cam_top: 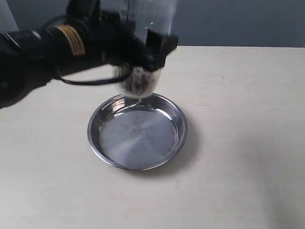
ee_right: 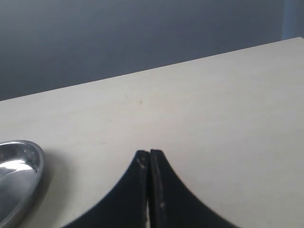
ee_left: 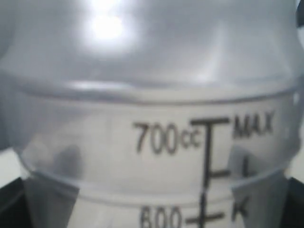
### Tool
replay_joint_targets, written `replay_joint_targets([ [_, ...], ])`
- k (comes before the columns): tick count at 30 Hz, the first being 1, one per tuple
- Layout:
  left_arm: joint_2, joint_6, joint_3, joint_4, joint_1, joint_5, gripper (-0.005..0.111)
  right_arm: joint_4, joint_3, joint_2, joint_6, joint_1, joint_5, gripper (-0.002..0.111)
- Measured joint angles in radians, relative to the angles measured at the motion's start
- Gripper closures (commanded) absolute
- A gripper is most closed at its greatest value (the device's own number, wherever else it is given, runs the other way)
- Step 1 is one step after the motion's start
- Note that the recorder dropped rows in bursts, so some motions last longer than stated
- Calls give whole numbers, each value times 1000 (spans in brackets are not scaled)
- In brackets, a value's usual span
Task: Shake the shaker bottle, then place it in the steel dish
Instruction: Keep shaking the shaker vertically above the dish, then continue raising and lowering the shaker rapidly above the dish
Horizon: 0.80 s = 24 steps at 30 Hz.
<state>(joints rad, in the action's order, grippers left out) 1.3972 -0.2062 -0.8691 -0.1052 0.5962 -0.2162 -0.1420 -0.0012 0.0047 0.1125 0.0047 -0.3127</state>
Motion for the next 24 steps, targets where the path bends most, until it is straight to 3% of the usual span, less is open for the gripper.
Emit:
replay_joint_targets([
  [3, 8, 136, 10, -11, -39, -62, 106, 0, 0, 0, 0, 0, 0, 109],
  [4, 33, 166, 23, 44, -76, -63, 106, -2, 0, 0, 0, 0, 0, 109],
  [5, 90, 133, 56, 204, -150, -28, 106, -2, 0, 0, 0, 0, 0, 109],
  [6, 112, 93, 70, 243, -167, -4, 106, -2, 0, 0, 0, 0, 0, 109],
  [9, 107, -9, 71, -116, 37, 14, 106, -4, 0, 0, 0, 0, 0, 109],
  [10, 107, -11, 71, -87, 40, -12, 106, -4, 0, 0, 0, 0, 0, 109],
  [13, 143, -48, 71, 139, -44, -58, 106, -4, 0, 0, 0, 0, 0, 109],
  [14, 152, -82, 74, 49, -42, 1, 106, -4, 0, 0, 0, 0, 0, 109],
  [15, 144, -84, 74, -143, 8, 60, 106, -4, 0, 0, 0, 0, 0, 109],
  [16, 134, -73, 76, -215, 22, 55, 106, -4, 0, 0, 0, 0, 0, 109],
  [19, 131, -107, 41, -67, -176, -63, 106, -4, 0, 0, 0, 0, 0, 109],
  [20, 78, -144, -22, -109, -200, -67, 106, -4, 0, 0, 0, 0, 0, 109],
  [22, -10, -194, -116, -192, -185, -82, 106, -4, 0, 0, 0, 0, 0, 109],
  [24, 37, -242, -51, -204, -156, -63, 106, -4, 0, 0, 0, 0, 0, 109],
])
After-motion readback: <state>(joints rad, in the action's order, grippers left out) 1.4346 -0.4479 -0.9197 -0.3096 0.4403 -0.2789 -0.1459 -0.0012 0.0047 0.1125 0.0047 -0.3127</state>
